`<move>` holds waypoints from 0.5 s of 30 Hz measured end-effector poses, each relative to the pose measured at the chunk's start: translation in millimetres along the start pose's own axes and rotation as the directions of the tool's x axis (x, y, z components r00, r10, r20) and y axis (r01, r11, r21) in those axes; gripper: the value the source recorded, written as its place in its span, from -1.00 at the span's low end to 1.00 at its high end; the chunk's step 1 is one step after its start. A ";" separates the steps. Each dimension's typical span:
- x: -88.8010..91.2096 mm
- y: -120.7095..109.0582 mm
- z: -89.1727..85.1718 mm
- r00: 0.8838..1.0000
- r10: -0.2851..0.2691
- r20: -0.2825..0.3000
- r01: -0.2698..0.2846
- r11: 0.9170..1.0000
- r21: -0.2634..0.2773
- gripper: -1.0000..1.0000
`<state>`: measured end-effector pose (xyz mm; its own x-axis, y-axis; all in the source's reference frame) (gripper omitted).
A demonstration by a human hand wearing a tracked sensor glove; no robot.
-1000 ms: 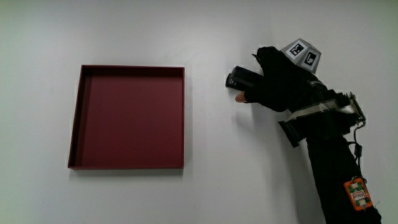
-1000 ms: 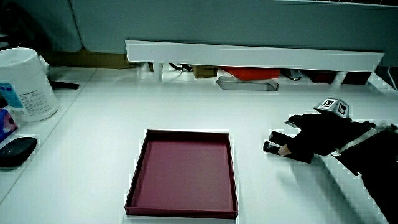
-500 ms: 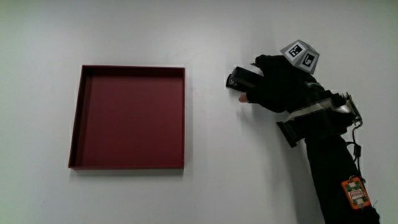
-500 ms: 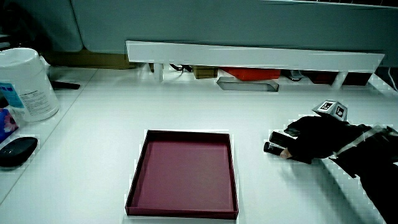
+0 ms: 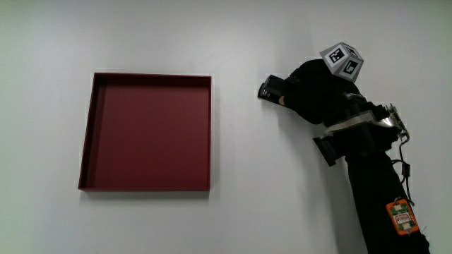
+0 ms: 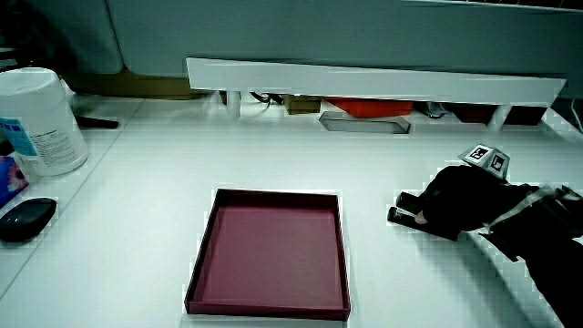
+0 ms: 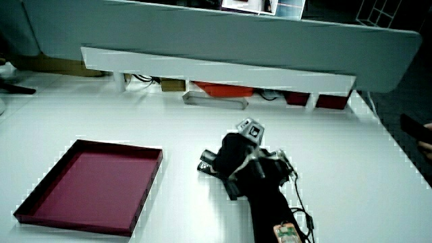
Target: Pick stapper from desk
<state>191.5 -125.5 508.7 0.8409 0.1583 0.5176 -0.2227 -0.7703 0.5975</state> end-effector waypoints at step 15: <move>-86.0 -21.4 17.2 0.987 0.158 -0.014 -0.158 0.986 -0.045 1.00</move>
<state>132.5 -133.2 440.8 0.7883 0.0435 0.6137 -0.3748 -0.7571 0.5350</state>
